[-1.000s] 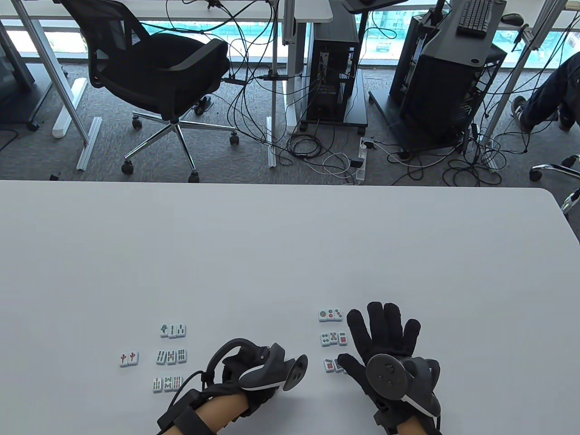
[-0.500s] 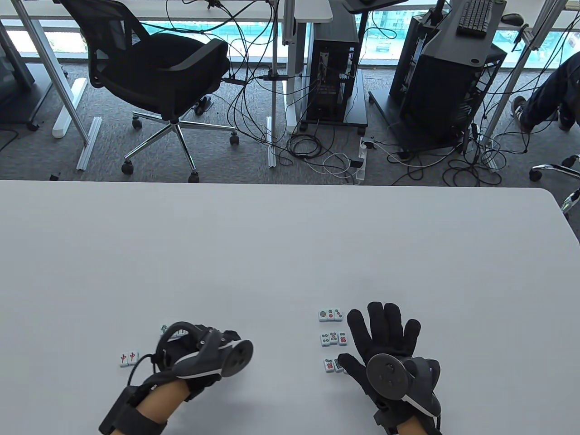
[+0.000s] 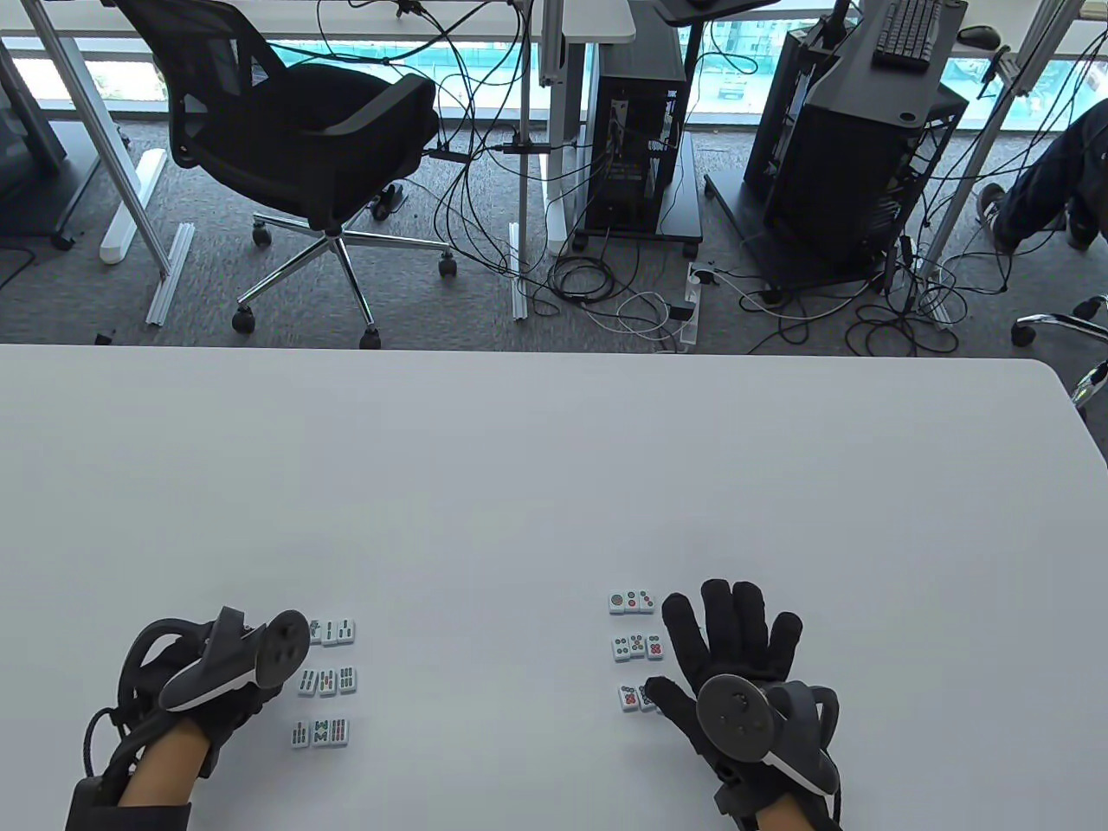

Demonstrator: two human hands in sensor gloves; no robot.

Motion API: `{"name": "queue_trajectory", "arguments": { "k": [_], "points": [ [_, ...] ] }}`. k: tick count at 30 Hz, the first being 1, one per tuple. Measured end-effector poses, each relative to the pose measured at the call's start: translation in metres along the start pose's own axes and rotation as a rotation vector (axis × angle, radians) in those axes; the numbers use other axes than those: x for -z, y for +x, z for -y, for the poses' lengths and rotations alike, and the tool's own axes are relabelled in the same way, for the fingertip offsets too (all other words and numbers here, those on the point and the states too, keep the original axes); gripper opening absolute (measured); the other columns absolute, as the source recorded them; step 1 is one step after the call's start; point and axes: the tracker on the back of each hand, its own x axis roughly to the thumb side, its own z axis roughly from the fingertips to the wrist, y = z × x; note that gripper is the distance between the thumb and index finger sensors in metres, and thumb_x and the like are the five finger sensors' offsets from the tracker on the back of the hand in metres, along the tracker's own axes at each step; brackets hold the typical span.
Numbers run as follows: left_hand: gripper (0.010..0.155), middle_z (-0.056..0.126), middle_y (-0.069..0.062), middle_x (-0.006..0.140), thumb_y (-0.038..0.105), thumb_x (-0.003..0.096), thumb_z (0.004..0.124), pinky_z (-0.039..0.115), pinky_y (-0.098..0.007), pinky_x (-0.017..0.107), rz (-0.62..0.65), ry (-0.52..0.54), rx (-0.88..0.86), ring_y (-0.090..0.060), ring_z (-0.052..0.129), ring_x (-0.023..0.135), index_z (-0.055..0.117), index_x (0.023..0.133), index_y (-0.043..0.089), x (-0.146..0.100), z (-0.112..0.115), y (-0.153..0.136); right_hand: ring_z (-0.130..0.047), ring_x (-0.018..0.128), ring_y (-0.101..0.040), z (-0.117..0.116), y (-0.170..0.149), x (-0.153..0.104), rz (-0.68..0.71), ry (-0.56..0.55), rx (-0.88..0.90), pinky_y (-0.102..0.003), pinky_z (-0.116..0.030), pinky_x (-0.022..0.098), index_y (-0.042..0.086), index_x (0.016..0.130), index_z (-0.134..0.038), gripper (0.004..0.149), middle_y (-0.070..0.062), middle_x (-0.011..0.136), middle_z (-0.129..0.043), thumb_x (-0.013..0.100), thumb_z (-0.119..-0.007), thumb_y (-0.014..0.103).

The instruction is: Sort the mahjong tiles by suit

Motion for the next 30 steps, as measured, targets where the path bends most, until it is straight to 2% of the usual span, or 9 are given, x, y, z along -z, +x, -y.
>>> {"name": "queue_trajectory", "arguments": {
  "k": [12, 19, 24, 26, 29, 30],
  "points": [
    [0.06, 0.102, 0.014, 0.035, 0.048, 0.0242, 0.093, 0.086, -0.036, 0.024, -0.002, -0.036, 0.053, -0.009, 0.096, 0.012, 0.087, 0.077, 0.021, 0.007, 0.018, 0.004, -0.005, 0.103, -0.043, -0.001, 0.0, 0.001, -0.005, 0.009, 0.007, -0.073, -0.013, 0.068, 0.035, 0.108, -0.019, 0.08, -0.012, 0.116, -0.011, 0.045, -0.059, 0.062],
    [0.06, 0.102, 0.014, 0.036, 0.05, 0.0245, 0.091, 0.086, -0.036, 0.023, -0.005, -0.026, 0.094, -0.009, 0.096, 0.012, 0.087, 0.078, 0.024, 0.005, 0.016, 0.005, -0.005, 0.103, -0.043, -0.001, -0.001, 0.001, -0.006, 0.011, 0.007, -0.073, -0.013, 0.068, 0.035, 0.108, -0.019, 0.08, -0.012, 0.116, -0.011, 0.045, -0.059, 0.062],
    [0.064, 0.104, 0.013, 0.048, 0.052, 0.0252, 0.09, 0.087, -0.037, 0.029, -0.044, 0.04, 0.047, -0.011, 0.102, 0.023, 0.084, 0.083, 0.026, -0.005, -0.004, -0.005, -0.005, 0.103, -0.043, -0.001, -0.002, 0.001, -0.012, 0.007, 0.01, -0.073, -0.013, 0.068, 0.036, 0.108, -0.019, 0.08, -0.012, 0.116, -0.011, 0.045, -0.059, 0.062],
    [0.066, 0.103, 0.012, 0.06, 0.054, 0.0267, 0.088, 0.087, -0.039, 0.036, -0.073, 0.076, 0.006, -0.012, 0.106, 0.036, 0.08, 0.087, 0.027, -0.01, -0.017, -0.014, -0.005, 0.103, -0.043, -0.001, -0.003, 0.001, -0.015, 0.008, 0.007, -0.073, -0.013, 0.068, 0.035, 0.108, -0.019, 0.08, -0.012, 0.116, -0.011, 0.045, -0.059, 0.062],
    [0.069, 0.098, 0.01, 0.076, 0.057, 0.0282, 0.084, 0.084, -0.043, 0.045, -0.103, 0.169, -0.056, -0.015, 0.105, 0.054, 0.075, 0.091, 0.03, -0.022, -0.039, -0.027, -0.004, 0.103, -0.043, -0.001, -0.005, 0.001, -0.023, 0.01, 0.009, -0.073, -0.013, 0.068, 0.035, 0.108, -0.019, 0.08, -0.012, 0.116, -0.01, 0.045, -0.059, 0.062],
    [0.07, 0.098, 0.009, 0.077, 0.057, 0.0281, 0.084, 0.084, -0.044, 0.046, -0.11, 0.236, -0.083, -0.015, 0.105, 0.054, 0.074, 0.092, 0.03, -0.028, -0.048, -0.031, -0.004, 0.103, -0.043, -0.001, -0.005, 0.001, -0.025, 0.009, 0.01, -0.073, -0.013, 0.068, 0.036, 0.108, -0.019, 0.08, -0.012, 0.116, -0.011, 0.045, -0.059, 0.062]
  ]
}}
